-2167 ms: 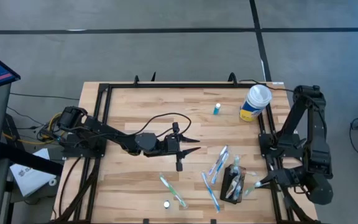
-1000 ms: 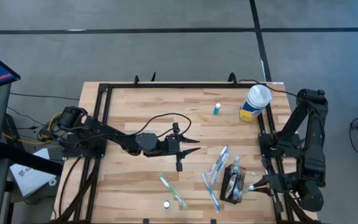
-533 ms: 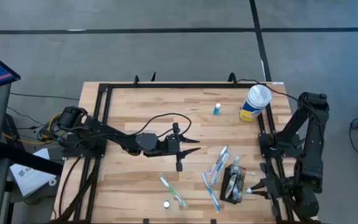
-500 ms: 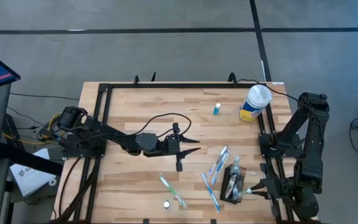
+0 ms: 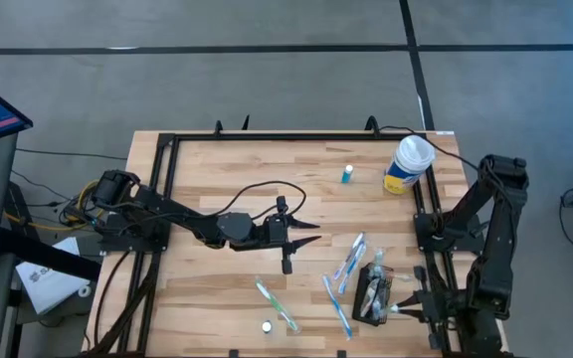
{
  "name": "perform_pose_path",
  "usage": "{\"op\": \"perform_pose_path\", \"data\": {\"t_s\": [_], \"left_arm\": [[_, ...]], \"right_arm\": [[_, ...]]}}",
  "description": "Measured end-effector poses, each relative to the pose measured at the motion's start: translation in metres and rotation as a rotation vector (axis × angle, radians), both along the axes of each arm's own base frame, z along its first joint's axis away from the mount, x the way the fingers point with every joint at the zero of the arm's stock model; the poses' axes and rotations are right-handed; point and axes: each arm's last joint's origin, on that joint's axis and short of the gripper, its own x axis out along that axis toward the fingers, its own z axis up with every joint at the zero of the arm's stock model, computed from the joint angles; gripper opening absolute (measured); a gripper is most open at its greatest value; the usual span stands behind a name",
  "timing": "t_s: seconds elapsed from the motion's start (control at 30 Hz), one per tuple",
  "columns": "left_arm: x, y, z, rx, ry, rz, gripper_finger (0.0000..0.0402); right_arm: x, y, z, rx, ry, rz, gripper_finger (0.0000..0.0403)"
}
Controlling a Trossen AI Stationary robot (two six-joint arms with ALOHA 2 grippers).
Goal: Pick & Place toothbrushing station
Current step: Put the green toothbrush into the black wire organizer
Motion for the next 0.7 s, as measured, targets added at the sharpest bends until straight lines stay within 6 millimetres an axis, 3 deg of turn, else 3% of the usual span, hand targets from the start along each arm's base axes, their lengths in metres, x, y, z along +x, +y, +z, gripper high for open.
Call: {"op": "perform_pose_path", "data": {"t_s": [0.43,0.7], "left_arm": [[0.000,0.000,0.000,0.000,0.000,0.000,0.0099],[0.000,0.000,-0.001,0.002,0.007,0.000,0.0099]], "right_arm": [[-0.002,-0.010,-0.029,0.068,0.032,-0.088,0.0002],[-0.002,-0.011,-0.033,0.071,0.022,-0.086,0.0024]]}}
